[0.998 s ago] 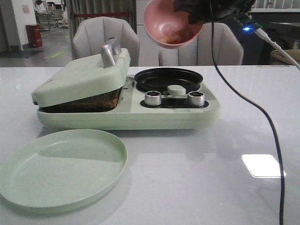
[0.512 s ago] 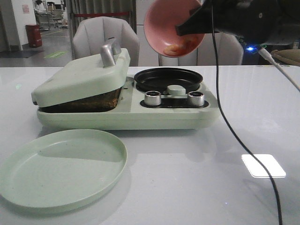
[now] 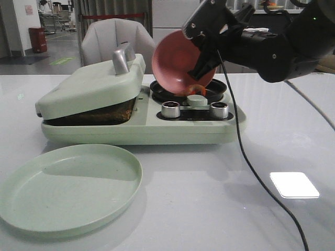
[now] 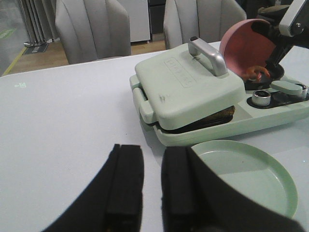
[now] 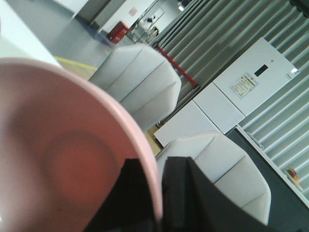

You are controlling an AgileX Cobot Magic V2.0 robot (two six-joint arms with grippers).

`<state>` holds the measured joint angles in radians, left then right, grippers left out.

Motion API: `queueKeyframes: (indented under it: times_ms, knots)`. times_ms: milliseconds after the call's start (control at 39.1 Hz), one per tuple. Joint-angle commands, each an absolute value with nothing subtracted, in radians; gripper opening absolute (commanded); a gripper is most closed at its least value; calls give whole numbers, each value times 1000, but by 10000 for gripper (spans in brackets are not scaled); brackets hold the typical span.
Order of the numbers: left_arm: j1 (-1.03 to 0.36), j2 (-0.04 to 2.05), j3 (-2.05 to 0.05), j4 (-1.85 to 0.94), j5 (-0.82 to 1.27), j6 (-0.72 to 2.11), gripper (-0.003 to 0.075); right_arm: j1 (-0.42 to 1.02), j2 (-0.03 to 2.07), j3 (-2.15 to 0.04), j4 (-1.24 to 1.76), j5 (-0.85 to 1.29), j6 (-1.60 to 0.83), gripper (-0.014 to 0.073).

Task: Make breakfast with bread and shrimp
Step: 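Tilt the pink bowl with the right gripper to pour shrimp into the pan, then carry the pink bowl back and lower it onto the table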

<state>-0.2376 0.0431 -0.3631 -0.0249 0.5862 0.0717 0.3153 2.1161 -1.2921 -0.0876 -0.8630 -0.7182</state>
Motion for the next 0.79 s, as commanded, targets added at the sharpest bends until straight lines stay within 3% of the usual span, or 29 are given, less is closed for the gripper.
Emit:
queueKeyframes:
  times_ms: [0,205,435,768]
  knots:
    - [-239,56,-388,-36,503,60,206,314,2051,-1338,-88,-939,-749,138]
    - [-239,56,-388,-36,503,60,206,314,2045,-1356,57,-928,-725,138]
    - [-239,56,-388,-36,503,60,206,314,1984,-1360,346,-903,-316,138]
    - [-239,56,-388,-36,503,60,206,309,1776,-1360,415,-467,-219,138]
